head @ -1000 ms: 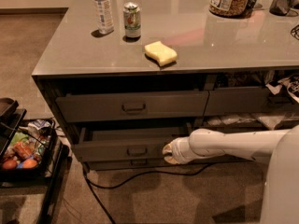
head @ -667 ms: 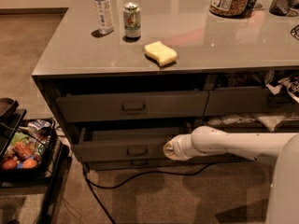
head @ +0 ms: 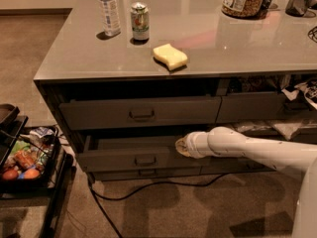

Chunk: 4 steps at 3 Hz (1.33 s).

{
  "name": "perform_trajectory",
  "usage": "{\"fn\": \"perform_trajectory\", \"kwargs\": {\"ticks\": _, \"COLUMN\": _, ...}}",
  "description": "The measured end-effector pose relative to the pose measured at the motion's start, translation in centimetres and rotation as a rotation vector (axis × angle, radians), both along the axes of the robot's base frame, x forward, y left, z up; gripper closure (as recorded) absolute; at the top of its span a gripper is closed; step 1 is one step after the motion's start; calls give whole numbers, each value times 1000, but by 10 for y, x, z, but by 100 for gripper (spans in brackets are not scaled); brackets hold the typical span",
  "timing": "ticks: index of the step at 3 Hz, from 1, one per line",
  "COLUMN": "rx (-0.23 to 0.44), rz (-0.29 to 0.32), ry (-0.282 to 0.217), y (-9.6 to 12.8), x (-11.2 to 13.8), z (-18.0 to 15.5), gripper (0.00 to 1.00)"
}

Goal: Open middle drawer

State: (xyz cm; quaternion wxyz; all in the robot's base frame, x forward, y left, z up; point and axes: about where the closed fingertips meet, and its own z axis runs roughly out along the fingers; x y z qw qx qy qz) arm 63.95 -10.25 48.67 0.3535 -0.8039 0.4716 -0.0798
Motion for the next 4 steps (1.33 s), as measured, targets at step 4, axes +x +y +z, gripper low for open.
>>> {"fn": "perform_trajectory", "kwargs": {"ticks": 4, "rx": -51, "rz": -11, "ry": -175, "y": 17, "x": 36, "z": -34, "gripper": 100}}
